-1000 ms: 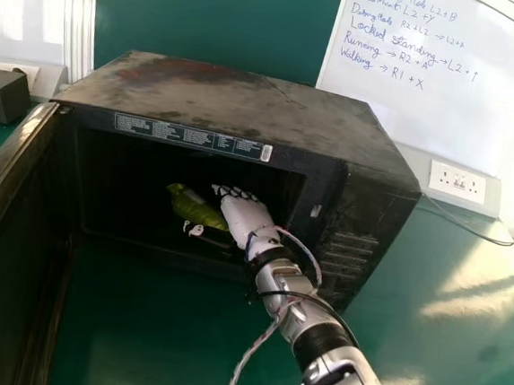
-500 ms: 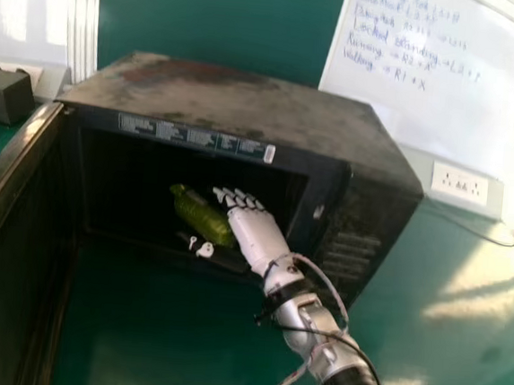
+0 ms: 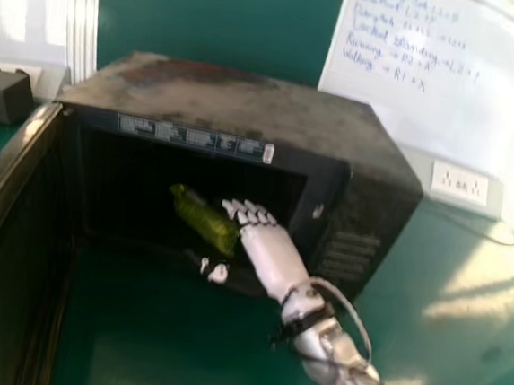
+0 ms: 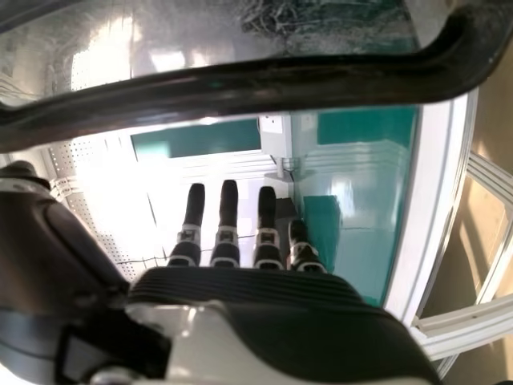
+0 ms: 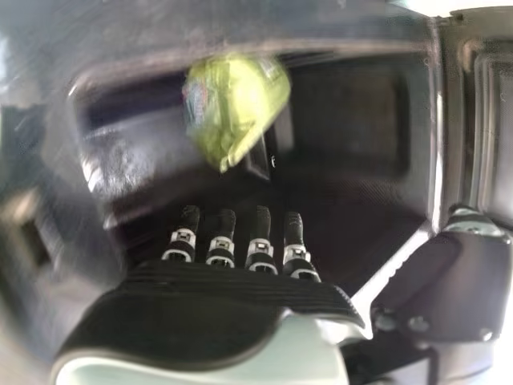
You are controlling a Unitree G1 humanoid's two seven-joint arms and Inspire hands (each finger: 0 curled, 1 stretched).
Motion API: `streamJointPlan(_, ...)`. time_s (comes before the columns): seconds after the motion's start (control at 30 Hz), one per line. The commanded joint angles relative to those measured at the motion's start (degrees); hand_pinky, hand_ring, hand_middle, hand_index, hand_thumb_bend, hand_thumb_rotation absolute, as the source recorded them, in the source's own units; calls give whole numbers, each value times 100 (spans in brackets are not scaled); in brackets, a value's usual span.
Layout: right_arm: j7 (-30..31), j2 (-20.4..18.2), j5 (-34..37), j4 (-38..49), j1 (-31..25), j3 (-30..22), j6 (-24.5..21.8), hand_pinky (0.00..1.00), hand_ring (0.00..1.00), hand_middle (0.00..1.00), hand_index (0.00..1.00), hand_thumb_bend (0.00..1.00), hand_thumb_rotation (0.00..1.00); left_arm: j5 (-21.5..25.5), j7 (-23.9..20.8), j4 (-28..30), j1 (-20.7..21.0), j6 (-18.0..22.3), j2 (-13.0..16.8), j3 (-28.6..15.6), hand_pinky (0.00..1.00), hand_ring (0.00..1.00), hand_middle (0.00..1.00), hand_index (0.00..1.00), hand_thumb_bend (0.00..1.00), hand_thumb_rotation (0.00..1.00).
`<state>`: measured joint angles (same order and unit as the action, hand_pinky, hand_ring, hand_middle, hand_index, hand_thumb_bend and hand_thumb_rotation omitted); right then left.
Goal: Put biscuit inside oven
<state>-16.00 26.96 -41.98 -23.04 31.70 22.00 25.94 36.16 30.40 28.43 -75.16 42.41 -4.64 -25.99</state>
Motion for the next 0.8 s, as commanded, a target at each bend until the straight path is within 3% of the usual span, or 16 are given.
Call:
streamJointPlan(0.0,-127,218,81,342,-351,-235,159,100,100,100,100,89,92,46,16,-6,17,-33,1,-20,90,91,92,91,85,97)
streamJointPlan(0.13,74,368,383,767,-814,-475,538,100,100,100,100,89,91,82,35,-18,36,-50,36,-35,94,93,93,93,85,100)
streamJointPlan(0.5,1700,409,2851,1654,-2136,-1096,1198,100,100,100,100,91,90,5,52,-108,213,24,82,-133,91,93,95,96,77,100)
streamJointPlan(0.67,2605,384,4086,2153,-2669,-1289,759,100,100,100,100,94,88,-95,106,-141,286,83,108,-162,92,94,96,96,77,100)
streamJointPlan(0.77,3438,337,5329,2351,-2903,-1361,290,100,100,100,100,93,87,-349,118,-276,447,386,52,-259,97,99,99,99,73,100)
